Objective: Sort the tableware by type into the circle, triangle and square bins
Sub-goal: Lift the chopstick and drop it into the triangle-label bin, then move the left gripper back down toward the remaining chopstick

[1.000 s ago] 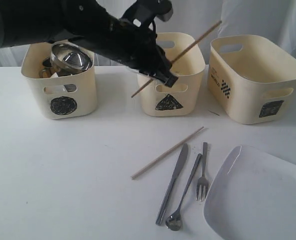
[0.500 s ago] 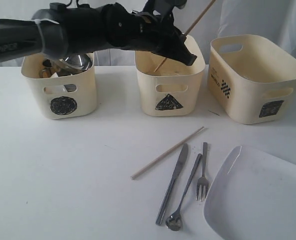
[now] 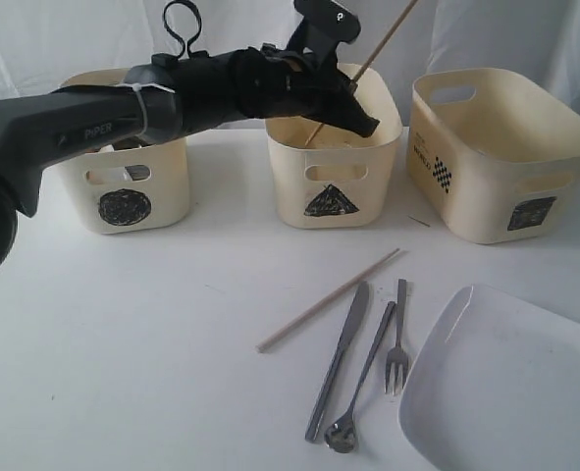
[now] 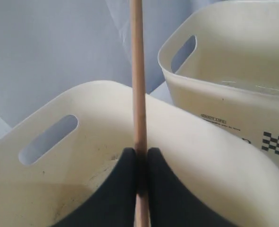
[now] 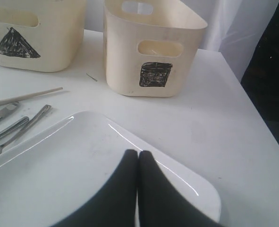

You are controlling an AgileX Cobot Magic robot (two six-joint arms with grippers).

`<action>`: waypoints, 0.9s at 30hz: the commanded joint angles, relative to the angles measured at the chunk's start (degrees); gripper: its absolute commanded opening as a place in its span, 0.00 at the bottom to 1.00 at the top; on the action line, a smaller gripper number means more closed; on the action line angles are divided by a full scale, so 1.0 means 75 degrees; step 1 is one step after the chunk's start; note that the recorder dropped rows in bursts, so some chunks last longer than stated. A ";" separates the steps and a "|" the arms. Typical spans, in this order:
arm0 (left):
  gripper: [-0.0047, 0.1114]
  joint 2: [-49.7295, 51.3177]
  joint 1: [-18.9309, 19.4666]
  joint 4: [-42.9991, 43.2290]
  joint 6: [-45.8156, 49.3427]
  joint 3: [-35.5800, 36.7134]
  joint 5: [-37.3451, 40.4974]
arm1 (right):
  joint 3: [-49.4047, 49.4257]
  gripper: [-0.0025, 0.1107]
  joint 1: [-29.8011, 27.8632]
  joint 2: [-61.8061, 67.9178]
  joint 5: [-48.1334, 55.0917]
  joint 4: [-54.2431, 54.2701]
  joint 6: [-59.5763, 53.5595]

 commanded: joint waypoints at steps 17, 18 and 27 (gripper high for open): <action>0.37 -0.0871 -0.0004 -0.0096 -0.1385 -0.0030 0.3327 | 0.0034 0.02 -0.0009 -0.0033 -0.0038 -0.0024 -0.0003; 0.37 -0.0962 -0.0004 -0.0096 -0.1385 0.0033 0.3704 | 0.0034 0.02 -0.0009 -0.0033 -0.0038 -0.0024 -0.0003; 0.37 -0.1969 0.0025 -0.0096 -0.1000 0.1511 0.5099 | 0.0034 0.02 -0.0009 -0.0033 -0.0038 -0.0024 -0.0003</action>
